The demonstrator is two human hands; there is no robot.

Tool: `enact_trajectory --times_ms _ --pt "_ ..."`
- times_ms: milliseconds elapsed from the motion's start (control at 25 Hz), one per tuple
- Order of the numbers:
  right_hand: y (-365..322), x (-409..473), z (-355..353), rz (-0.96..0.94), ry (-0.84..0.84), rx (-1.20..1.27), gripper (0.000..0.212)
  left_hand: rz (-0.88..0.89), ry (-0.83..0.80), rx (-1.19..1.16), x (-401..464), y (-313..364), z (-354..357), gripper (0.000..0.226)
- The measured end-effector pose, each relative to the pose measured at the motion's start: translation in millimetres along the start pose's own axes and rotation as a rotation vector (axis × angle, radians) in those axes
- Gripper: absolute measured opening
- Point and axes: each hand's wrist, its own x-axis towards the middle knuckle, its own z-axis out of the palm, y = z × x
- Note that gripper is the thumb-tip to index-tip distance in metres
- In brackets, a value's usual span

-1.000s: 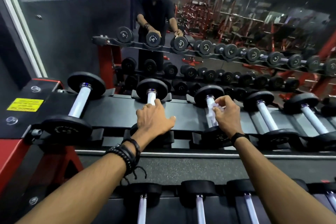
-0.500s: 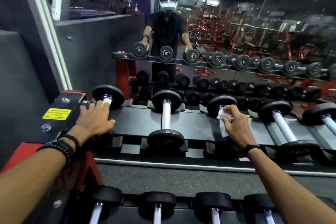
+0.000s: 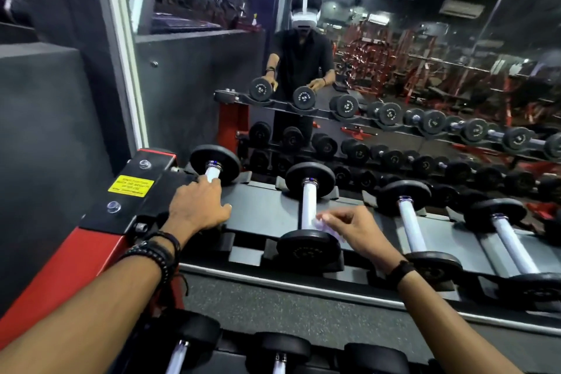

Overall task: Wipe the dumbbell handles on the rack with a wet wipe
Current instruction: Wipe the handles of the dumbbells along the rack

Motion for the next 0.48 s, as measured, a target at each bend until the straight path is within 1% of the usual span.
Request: enact_trajectory --times_ms 80,160,240,320,400,440,480 --pt "4.7 2.9 2.8 0.106 -0.079 0.09 0.01 0.007 -0.002 -0.012 -0.2 0.0 0.4 0.055" --pt "6.2 10.4 -1.3 0.225 -0.111 0.183 0.01 0.0 0.002 -0.027 1.2 0.1 1.0 0.053" --pt "5.4 20.0 -6.0 0.36 -0.176 0.165 0.012 -0.005 0.014 -0.035 2.2 0.9 0.3 0.049" --pt "6.5 32.2 -0.3 0.453 -0.273 0.06 0.016 -0.004 0.028 -0.031 3.2 2.5 0.6 0.047" --pt "3.5 44.9 13.6 0.484 -0.359 -0.179 0.036 -0.01 0.038 -0.03 3.8 3.0 0.3 0.047" --pt "-1.8 47.5 19.3 0.473 -0.358 -0.292 0.045 -0.016 0.043 -0.031 3.5 2.8 -0.4 0.047" --pt "-1.2 49.5 20.9 0.456 -0.356 -0.32 0.046 -0.018 0.049 -0.033 2.7 2.7 -1.0 0.046"
